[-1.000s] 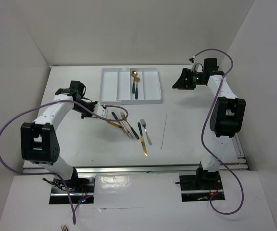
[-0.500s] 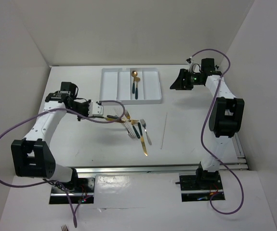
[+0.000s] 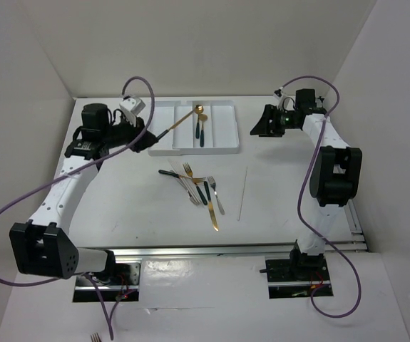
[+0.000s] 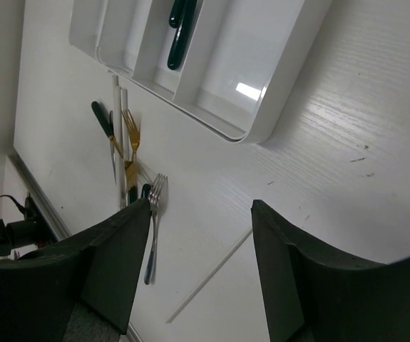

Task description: Sort the eating utensils into containers

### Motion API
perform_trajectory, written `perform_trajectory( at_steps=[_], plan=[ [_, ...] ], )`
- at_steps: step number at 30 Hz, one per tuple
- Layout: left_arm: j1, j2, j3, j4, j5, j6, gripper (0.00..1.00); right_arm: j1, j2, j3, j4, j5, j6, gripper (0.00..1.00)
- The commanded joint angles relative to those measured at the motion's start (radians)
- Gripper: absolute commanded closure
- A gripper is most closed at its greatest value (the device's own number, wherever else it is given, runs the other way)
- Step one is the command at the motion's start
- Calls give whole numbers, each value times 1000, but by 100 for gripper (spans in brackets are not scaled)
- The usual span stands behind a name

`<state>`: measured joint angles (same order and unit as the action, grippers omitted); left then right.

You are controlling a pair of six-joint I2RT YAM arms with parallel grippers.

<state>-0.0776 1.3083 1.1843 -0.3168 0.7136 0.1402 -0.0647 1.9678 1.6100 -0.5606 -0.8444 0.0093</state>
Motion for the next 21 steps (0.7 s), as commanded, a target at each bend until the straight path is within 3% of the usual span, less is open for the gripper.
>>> perform_trajectory(
  at_steps=[1,6,9,16,21],
  plan=[
    [-20,32,6,203,-112,-428,100,11,-81,-10,34,28,18,34],
    [-60,172,150,116,-285,-658,100,11,-90,-10,24,47,18,34],
    [-80,235,159,143,-336,-785,100,11,-90,-10,13,56,18,34],
    [-154,331,159,180,-522,-901,100,11,-99,-10,13,67,18,34],
    [-198,402,224,154,-629,-901,100,11,-110,-38,13,76,18,34]
  ],
)
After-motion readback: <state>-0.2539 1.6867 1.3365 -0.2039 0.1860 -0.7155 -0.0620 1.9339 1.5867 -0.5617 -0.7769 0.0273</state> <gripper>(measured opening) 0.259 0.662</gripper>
